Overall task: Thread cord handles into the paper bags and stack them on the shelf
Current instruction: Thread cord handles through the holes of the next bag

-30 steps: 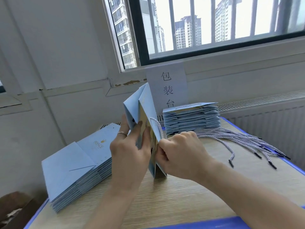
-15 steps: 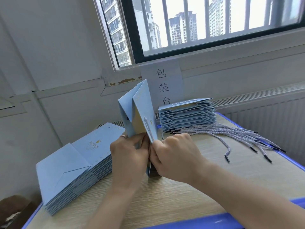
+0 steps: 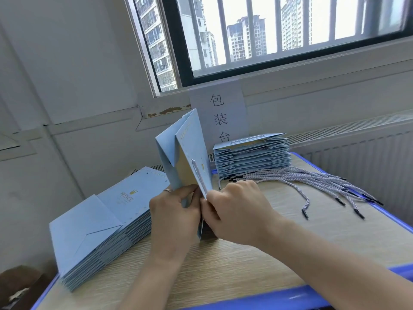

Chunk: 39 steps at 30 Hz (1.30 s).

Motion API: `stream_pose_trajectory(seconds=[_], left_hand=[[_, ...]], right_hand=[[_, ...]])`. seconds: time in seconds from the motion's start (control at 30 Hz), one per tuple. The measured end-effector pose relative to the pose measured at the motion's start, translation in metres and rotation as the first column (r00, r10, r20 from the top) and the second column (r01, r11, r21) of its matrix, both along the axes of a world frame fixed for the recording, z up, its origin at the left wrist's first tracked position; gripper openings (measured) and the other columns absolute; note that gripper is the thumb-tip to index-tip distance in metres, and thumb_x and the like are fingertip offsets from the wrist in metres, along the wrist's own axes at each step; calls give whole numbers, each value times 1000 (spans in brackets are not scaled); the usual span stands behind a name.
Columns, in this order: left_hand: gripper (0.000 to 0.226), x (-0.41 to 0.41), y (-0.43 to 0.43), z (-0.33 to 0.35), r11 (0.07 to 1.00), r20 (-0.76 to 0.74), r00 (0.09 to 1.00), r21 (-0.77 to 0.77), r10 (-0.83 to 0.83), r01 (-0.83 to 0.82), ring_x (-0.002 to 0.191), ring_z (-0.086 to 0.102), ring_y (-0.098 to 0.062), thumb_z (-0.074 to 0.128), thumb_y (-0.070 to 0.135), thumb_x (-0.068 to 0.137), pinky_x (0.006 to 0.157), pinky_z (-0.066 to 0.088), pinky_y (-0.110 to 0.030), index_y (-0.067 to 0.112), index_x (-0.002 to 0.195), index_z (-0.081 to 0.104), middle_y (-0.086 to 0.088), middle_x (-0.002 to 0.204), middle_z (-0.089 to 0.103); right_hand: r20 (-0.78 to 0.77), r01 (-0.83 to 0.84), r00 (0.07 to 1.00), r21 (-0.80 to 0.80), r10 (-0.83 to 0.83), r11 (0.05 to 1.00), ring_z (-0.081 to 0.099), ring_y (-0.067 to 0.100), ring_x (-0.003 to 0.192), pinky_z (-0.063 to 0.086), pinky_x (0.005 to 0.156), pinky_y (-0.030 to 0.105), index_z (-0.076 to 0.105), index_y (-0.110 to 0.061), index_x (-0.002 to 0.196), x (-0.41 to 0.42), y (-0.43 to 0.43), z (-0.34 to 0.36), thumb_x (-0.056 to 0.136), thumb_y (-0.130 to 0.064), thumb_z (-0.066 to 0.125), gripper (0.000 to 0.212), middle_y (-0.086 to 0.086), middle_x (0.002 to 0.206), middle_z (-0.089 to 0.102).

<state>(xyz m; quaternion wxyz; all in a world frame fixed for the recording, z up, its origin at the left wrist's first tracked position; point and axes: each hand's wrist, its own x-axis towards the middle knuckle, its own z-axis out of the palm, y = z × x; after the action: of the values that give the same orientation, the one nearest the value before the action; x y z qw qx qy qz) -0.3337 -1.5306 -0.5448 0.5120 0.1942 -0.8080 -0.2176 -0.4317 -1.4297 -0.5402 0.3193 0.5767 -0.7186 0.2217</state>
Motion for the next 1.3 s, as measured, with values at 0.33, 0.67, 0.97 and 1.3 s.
stream_pose_trajectory(seconds=[0.33,0.67,0.97,1.3], left_hand=[[19,1,1,0,998,31,997,-27,66,-65,58,49,-2,73,7,80,56,33,-9,25,74,79,4,57,63],[44,2,4,1,997,25,1000,81,-7,5,45,36,-3,71,0,80,47,26,-12,24,47,54,6,46,41],[22,4,-1,-1,996,11,1000,85,-23,22,49,46,-2,75,6,80,51,35,-15,19,62,76,13,48,59],[24,7,-4,-9,967,131,981,-232,140,-107,61,58,-20,81,22,77,51,46,-31,19,55,70,7,86,65]], right_hand=[[27,-50,999,340,43,939,37,30,55,17,48,27,31,-13,57,-3,6,-13,94,-31,46,44,2,59,32],[99,-97,993,419,61,903,39,27,51,21,47,28,33,-11,56,-6,3,-13,94,-29,46,44,3,57,35],[111,-117,991,417,77,901,47,33,58,28,51,30,35,-9,56,-8,4,-14,95,-30,44,45,4,57,37],[133,-123,989,424,72,897,48,34,62,38,56,32,29,-12,56,-8,5,-12,96,-31,43,46,2,56,32]])
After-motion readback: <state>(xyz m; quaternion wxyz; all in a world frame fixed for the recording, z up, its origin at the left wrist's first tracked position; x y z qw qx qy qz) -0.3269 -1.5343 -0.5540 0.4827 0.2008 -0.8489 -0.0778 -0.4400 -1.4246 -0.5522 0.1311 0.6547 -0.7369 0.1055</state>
